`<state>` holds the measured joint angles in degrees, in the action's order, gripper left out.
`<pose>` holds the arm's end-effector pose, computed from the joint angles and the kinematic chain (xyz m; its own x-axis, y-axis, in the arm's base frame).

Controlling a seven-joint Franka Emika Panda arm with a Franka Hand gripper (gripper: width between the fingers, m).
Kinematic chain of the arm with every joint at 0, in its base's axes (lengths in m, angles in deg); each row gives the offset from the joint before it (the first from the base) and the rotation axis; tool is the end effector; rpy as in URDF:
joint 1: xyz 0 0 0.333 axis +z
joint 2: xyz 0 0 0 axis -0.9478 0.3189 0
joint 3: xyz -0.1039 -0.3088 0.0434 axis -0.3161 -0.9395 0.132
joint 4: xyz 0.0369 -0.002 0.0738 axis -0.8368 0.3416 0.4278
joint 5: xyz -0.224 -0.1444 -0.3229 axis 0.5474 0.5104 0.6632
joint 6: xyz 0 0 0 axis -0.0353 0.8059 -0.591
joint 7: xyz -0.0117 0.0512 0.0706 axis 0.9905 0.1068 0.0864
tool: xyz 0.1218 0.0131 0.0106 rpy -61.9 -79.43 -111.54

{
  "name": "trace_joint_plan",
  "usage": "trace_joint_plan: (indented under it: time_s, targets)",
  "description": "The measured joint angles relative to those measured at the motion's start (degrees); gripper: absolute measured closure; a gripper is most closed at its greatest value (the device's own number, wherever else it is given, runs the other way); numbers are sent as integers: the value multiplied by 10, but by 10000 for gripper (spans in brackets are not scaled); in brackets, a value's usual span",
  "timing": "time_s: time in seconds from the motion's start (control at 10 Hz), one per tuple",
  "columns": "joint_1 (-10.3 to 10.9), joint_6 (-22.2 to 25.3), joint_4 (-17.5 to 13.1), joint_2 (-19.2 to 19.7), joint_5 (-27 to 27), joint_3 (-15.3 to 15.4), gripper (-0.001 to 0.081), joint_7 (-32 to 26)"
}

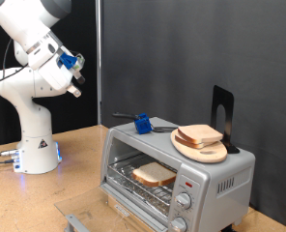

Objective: Make a piece of toast with the oven

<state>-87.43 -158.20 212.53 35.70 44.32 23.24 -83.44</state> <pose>0.3262 -0.0451 0.4526 0.9483 -0.0230 0.3165 0.1767 -0.7902 -0.5868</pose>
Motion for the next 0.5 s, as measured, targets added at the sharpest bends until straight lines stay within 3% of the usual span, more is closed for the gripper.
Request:
trace_joint_plan:
  time_s: [0.2,0.4,0.5]
  targets:
    - [-7,18,-12,18,-66,-44,7,57]
    - [-24,-23,-15,39,-130,-76,7,105]
    - [-31,-34,-16,48,-146,-77,7,129]
